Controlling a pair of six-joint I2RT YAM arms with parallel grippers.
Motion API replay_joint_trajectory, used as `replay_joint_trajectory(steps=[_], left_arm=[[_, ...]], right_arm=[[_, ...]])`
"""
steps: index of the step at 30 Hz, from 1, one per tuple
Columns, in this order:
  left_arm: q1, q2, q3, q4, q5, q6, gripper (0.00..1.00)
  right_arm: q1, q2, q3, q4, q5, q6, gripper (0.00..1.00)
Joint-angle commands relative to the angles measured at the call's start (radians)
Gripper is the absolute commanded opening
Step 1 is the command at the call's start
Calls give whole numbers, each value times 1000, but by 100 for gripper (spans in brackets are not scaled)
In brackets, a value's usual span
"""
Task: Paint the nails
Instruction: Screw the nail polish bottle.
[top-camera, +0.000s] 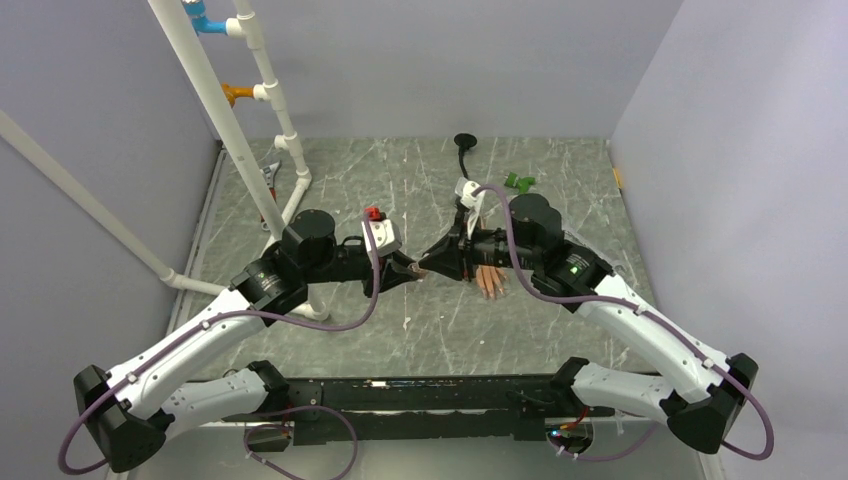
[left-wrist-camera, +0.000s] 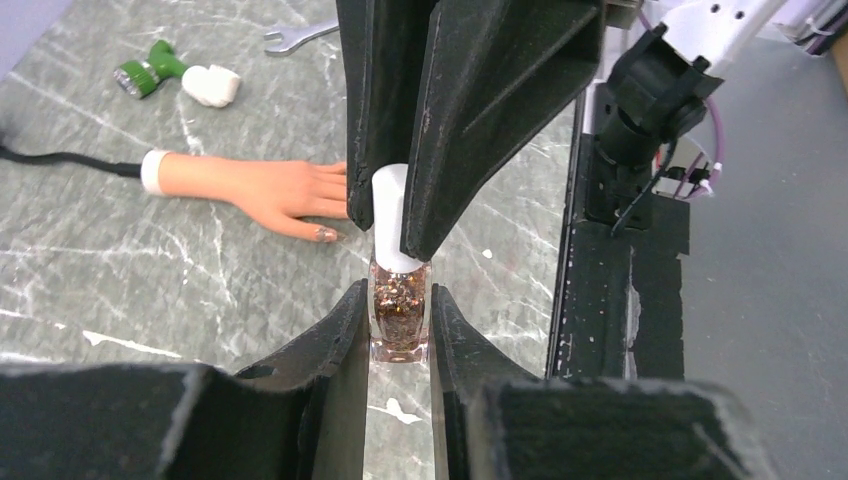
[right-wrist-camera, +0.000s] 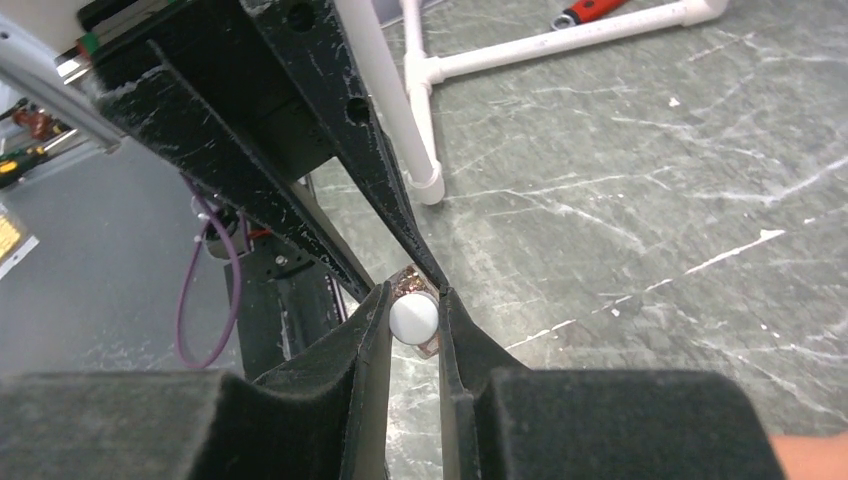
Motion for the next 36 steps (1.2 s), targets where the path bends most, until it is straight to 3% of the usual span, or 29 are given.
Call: replay_joint_trajectory(steps=[1,11,21,23,28,30,33,36], left_arm=[[3,-29,16,95,-80,-14,0],[3,-47,5,103,-155,-17,0],[3,-38,16,86,-160,-9,0],[3,-35,17,82,-157,-6,0],[2,-32,18,77,-150,-2,0],[2,-30,20,77,-144,-1,0],[3,-27,21,73,-142,0,0],[3,-26,20,75,-142,0,0]], right_arm=[[55,30,62,-21,92,78,0],[83,86,112,-44,228,224,0],[114,110,171,-88,273,270,0],[118,115,178,-94,268,266,11],[120,118,208,-115,272,253,59],[120,113,222,-120,277,245,74],[118,97,233,-123,273,228,85],[115,66,228,-128,281,202,89]])
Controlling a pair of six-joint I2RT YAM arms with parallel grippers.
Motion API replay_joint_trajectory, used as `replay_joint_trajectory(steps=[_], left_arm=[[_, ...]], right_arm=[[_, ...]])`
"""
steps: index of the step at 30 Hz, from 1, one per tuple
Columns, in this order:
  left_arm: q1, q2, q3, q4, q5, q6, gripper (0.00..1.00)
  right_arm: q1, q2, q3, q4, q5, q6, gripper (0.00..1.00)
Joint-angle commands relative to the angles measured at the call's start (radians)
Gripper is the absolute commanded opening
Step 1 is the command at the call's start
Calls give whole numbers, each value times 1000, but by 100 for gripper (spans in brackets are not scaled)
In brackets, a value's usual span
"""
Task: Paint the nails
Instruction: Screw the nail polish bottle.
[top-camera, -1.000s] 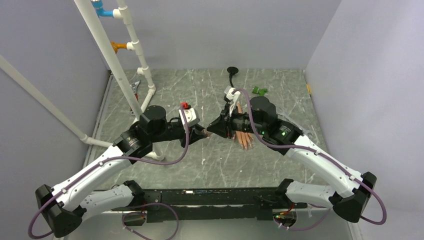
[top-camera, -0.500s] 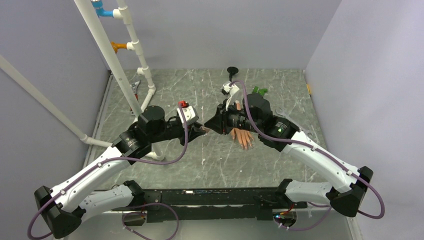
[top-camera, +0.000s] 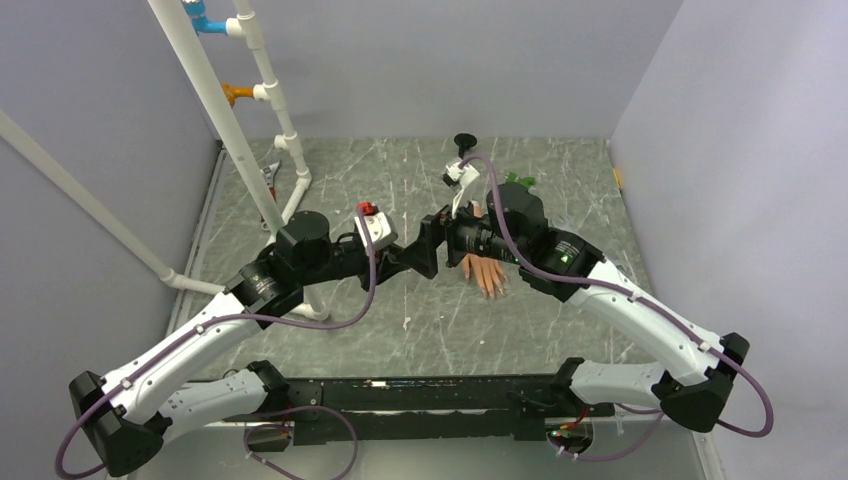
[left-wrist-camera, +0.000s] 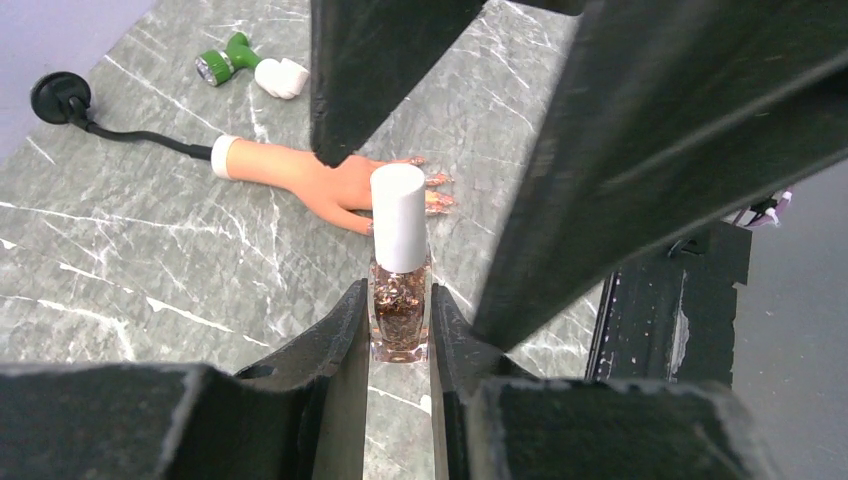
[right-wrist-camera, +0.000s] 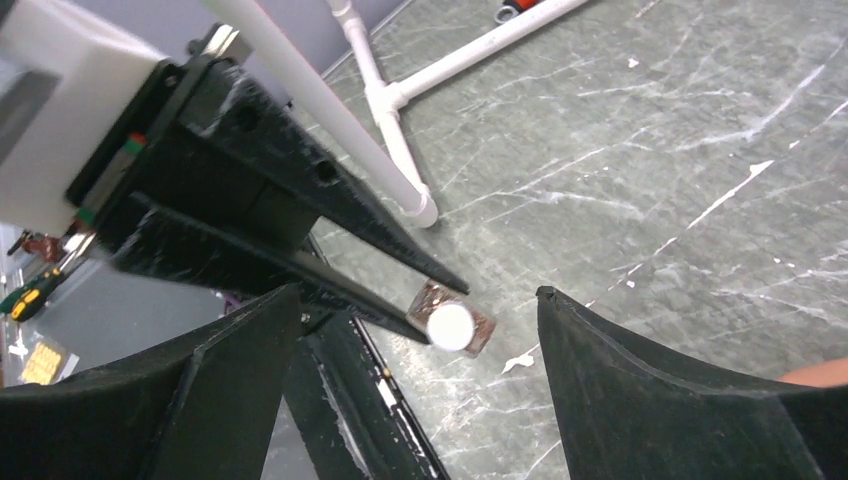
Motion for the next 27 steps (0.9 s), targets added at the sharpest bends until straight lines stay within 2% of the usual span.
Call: replay_joint_trajectory(steps=[1,4,10,13,17,21,23,27], left_arm=[[0,3,22,84,2,7,0],[1,2,20,84,30,0,0],[7,-1,11,108,197,8,0],[10,14,20,105,296,15,0],[15,38,31,104,409,18,0],[16,49,40,96,482,32,0],[17,47,37,109,505,24,0],[18,49,40,103,517,27,0]], right_arm=[[8,-61,27,0,-39,-38,89],[-29,-115,-16,10,-98,-99,87],[-43,-237,-108,7,-221,-253,83],[-43,-269,-131,2,-267,-306,73],[-43,-289,-140,-34,-340,-413,68],[-44,-309,-144,-41,-336,-461,66],[-44,-303,-140,-40,-331,-471,59],[-44,-273,-134,-38,-362,-476,54]])
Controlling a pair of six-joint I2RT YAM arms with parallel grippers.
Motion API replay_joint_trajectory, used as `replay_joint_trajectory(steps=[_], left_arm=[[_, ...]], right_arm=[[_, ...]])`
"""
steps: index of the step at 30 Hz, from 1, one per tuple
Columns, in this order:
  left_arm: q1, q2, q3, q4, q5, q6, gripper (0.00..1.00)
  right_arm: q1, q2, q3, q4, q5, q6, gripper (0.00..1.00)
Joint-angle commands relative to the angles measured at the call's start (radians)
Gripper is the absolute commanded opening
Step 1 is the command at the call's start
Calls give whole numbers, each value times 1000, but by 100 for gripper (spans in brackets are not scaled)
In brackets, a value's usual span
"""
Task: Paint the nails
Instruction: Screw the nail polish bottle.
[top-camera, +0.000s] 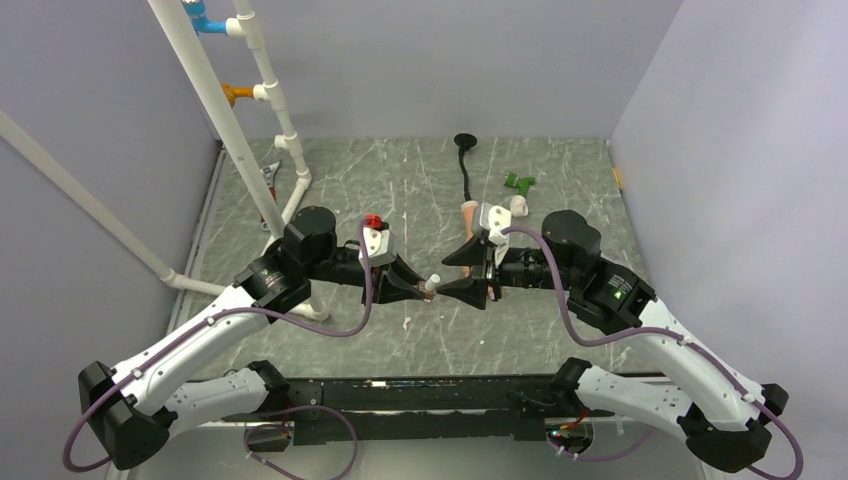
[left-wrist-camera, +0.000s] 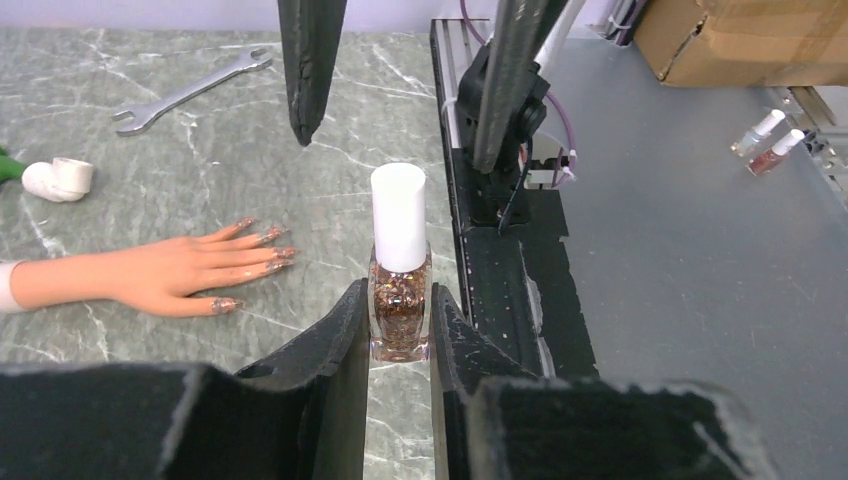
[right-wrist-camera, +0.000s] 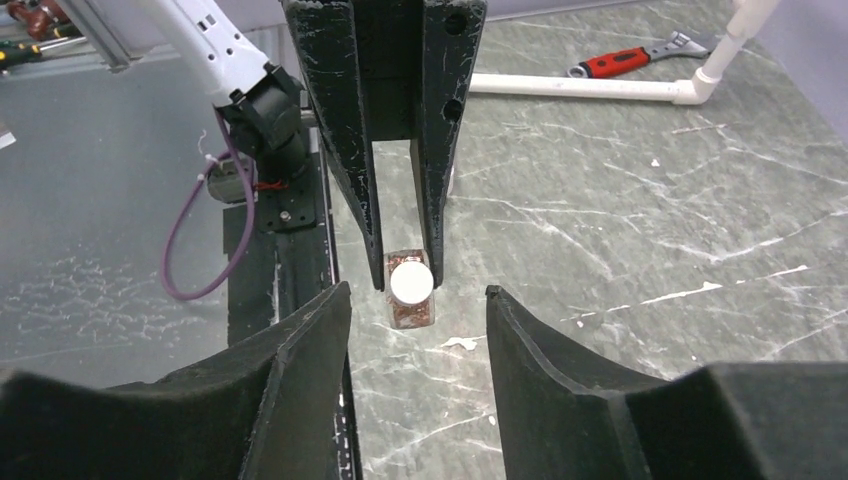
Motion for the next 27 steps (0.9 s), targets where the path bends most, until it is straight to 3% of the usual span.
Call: replay_joint_trajectory(steps=[1,23,27], left_arm=[[5,-1,40,39,75,19,0],[6,5,48,28,42,22,0],[6,10,50,23,40,22,0]], right_arm=[[0,26,17,4,-56,-46,53],[1,86,18,38,-156,-17,39],[0,89,8,55,-168,-8,32]])
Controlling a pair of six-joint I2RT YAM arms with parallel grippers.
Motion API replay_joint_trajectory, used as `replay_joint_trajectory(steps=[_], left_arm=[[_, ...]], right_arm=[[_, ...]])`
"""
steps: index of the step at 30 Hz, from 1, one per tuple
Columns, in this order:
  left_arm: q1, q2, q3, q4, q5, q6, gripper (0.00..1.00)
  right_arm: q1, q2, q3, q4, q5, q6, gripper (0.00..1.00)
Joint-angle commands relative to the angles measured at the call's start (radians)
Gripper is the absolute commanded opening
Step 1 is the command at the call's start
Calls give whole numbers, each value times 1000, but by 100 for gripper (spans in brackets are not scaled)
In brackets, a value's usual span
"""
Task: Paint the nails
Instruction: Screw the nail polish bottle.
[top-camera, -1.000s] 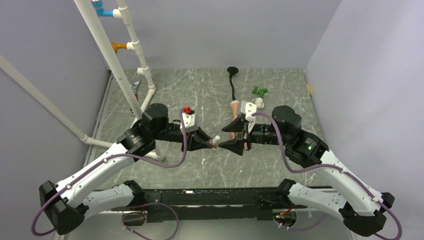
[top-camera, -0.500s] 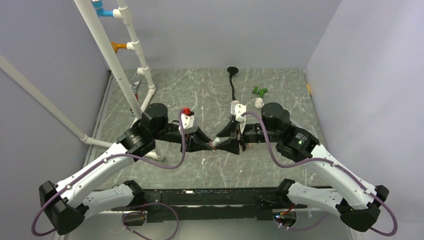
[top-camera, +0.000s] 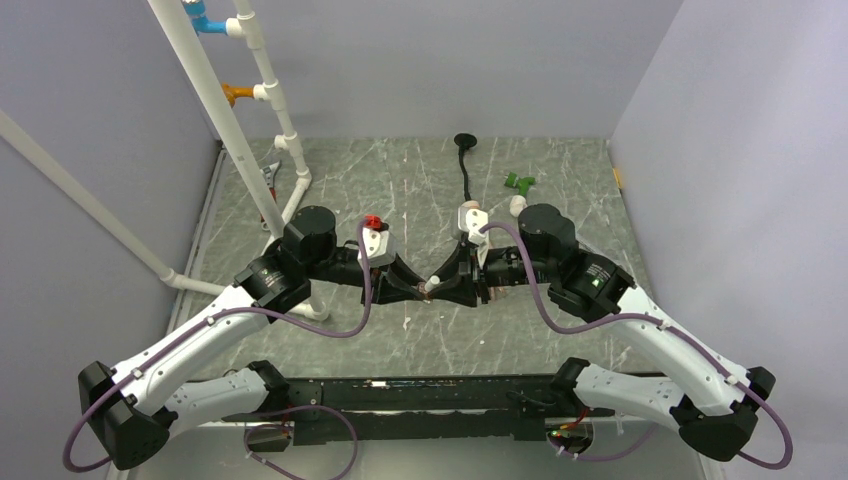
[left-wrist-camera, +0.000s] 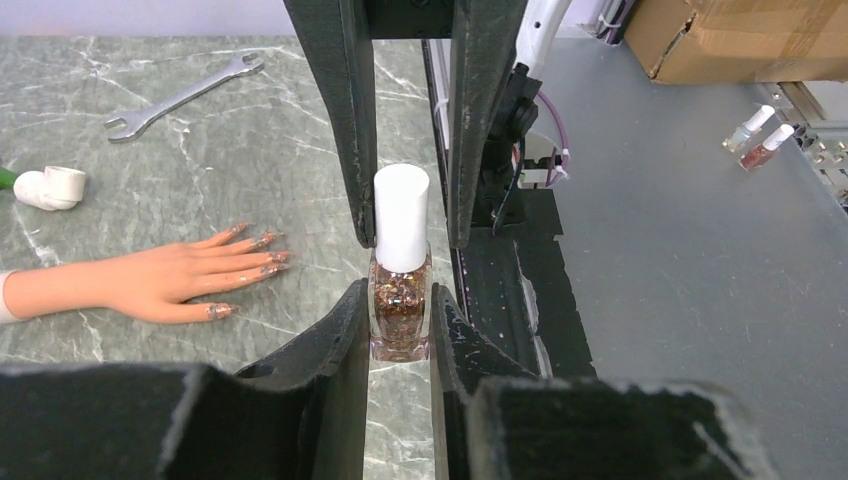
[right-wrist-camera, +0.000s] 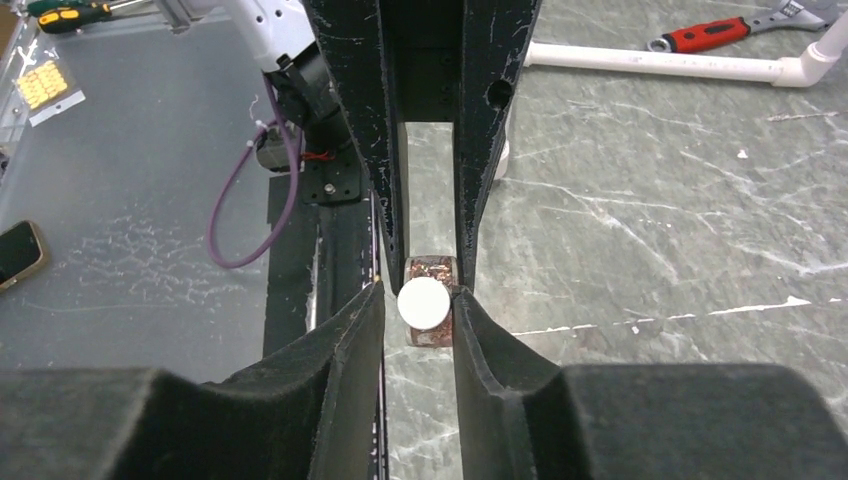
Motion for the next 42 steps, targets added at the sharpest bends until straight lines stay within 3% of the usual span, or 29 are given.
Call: replay_joint_trajectory(steps=[1,6,11,23,28,35,42], left_arm=[[3,9,48,23,8,13,0],[3,9,47,23,0,13,0],[3,5,43,27,-25,8,0],[32,-25,9,111,-69,-73,0],[43,-32,3,131,-88,-93,0],[57,-57,-15,139,-231,-104,0],[64,-79,-25,140,-319,-105,0]], right_arm=[[0,0,7,66,-40,13,29],[0,1,4,68,-39,14,8],[0,-11,-9,64,-16,18,0],[10,-50,-105,184,51,115,0],[34,-40,-133,235,146,185,0],[137,57,-98,236,389,274,0],[195,116,-76,263,535,411,0]])
